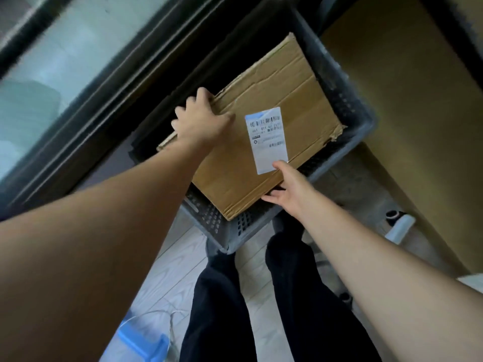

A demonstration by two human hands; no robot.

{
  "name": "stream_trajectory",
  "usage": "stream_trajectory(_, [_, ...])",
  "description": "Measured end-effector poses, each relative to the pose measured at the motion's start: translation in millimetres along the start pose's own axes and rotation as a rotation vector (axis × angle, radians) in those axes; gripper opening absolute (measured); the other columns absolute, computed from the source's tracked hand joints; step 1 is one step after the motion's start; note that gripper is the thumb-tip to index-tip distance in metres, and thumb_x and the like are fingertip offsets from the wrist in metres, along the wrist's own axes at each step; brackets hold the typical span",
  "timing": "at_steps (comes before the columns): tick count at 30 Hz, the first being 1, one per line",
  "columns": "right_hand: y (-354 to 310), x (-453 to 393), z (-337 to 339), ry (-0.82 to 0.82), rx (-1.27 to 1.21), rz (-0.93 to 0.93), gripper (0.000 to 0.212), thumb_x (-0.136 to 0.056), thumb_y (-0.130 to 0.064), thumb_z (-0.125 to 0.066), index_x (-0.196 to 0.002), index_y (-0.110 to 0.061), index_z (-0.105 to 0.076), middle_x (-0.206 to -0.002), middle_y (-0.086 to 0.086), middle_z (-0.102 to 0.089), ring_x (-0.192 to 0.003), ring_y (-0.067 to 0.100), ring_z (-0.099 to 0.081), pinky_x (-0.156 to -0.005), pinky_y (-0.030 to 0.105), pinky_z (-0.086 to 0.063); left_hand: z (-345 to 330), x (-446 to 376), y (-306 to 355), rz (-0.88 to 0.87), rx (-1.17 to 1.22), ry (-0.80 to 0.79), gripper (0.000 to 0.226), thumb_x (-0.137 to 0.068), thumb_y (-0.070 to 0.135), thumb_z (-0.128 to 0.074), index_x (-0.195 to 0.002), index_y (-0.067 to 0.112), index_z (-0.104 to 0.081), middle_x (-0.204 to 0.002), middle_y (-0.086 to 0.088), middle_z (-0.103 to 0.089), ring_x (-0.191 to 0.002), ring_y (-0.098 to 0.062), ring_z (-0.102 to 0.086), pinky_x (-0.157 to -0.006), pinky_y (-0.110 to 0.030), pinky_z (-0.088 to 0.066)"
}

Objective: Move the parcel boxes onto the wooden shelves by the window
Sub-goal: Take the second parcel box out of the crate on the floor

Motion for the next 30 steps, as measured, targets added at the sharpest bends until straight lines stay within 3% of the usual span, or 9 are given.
stream_trajectory(3, [1,54,-3,0.005,0.001,0.04,0.066,-0.093,-0.026,-0.062,-0.151,-0.018,-0.033,-0.16,0.018,-0.024,-0.142,0.045,-0.032,-0.098,0.056,-0.05,45,43,7,0.029,0.121,0.02,0.049,-0.084,0.043,-0.056,-0.128,0.022,-0.049,-0.104,-0.002,-0.06,-0.111,-0.03,-0.043,-0.104,-0.047,-0.037])
stream_trajectory(9, [16,215,-5,0.016,0.037,0.078,0.085,-0.067,-0.034,-0.07,-0.145,-0.024,-0.038,-0.152,0.013,-0.038,-0.134,0.043,-0.043,-0.096,0.053,-0.052,152,156,17,0.029,0.206,-0.023,0.054,-0.07,0.052,-0.05,-0.119,0.031,-0.046,-0.109,-0.008,-0.074,-0.116,-0.034,-0.06,-0.101,-0.041,-0.037])
stream_trajectory(12, [20,297,-2,0.023,0.064,0.12,0.071,-0.085,-0.029,-0.066,-0.148,-0.021,-0.034,-0.154,0.012,-0.031,-0.138,0.043,-0.037,-0.091,0.05,-0.053,211,216,30,0.012,0.229,-0.019,0.047,-0.075,0.046,-0.053,-0.119,0.03,-0.048,-0.091,0.007,-0.073,-0.106,-0.026,-0.067,-0.106,-0.048,-0.042])
stream_trajectory(15, [22,363,5,0.029,0.086,0.177,0.075,-0.084,-0.032,-0.067,-0.149,-0.023,-0.031,-0.154,0.01,-0.034,-0.134,0.039,-0.042,-0.09,0.048,-0.053,264,266,41,-0.004,0.305,-0.025,0.055,-0.078,0.04,-0.056,-0.131,0.025,-0.055,-0.102,0.01,-0.072,-0.1,-0.017,-0.069,-0.106,-0.042,-0.047])
stream_trajectory(17, [16,409,9,0.023,0.095,0.253,0.076,-0.085,-0.032,-0.067,-0.151,-0.023,-0.029,-0.152,0.008,-0.037,-0.13,0.036,-0.045,-0.098,0.049,-0.051,303,294,50,-0.055,0.349,0.011,0.064,-0.068,0.045,-0.053,-0.13,0.029,-0.061,-0.116,0.004,-0.074,-0.109,-0.018,-0.069,-0.103,-0.044,-0.051])
stream_trajectory(20, [2,474,18,0.022,0.116,0.373,0.069,-0.09,-0.03,-0.066,-0.149,-0.02,-0.032,-0.145,0.008,-0.043,-0.109,0.028,-0.051,-0.097,0.044,-0.049,347,326,68,-0.188,0.327,0.043,0.063,-0.067,0.043,-0.048,-0.124,0.024,-0.068,-0.113,-0.005,-0.068,-0.111,-0.024,-0.064,-0.099,-0.044,-0.052])
stream_trajectory(22, [-10,522,28,0.014,0.136,0.472,0.047,-0.092,-0.03,-0.064,-0.135,-0.018,-0.047,-0.138,0.008,-0.055,-0.101,0.023,-0.058,-0.093,0.042,-0.049,376,359,87,-0.274,0.324,0.046,0.061,-0.072,0.04,-0.048,-0.125,0.018,-0.068,-0.11,-0.003,-0.06,-0.11,-0.023,-0.061,-0.097,-0.041,-0.05])
stream_trajectory(26, [-30,608,52,0.016,0.101,0.641,0.036,-0.094,-0.025,-0.062,-0.126,-0.009,-0.054,-0.129,0.011,-0.066,-0.097,0.022,-0.063,-0.097,0.046,-0.049,416,416,109,-0.398,0.42,0.003,0.05,-0.079,0.031,-0.053,-0.125,0.017,-0.068,-0.1,0.007,-0.053,-0.102,-0.015,-0.06,-0.102,-0.043,-0.049])
stream_trajectory(30, [-38,677,73,0.007,0.098,0.776,0.032,-0.093,-0.032,-0.064,-0.117,-0.014,-0.056,-0.127,0.008,-0.067,-0.102,0.021,-0.063,-0.095,0.043,-0.044,448,459,122,-0.525,0.565,-0.023,0.054,-0.085,0.04,-0.058,-0.135,0.023,-0.066,-0.11,0.003,-0.055,-0.112,-0.02,-0.062,-0.099,-0.038,-0.052])
Point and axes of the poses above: each hand's wrist, its own x-axis away from the middle knuckle, its own z-axis out of the back of the hand, y = z × x, the point moved 4 cm from there along -x, towards the middle knuckle
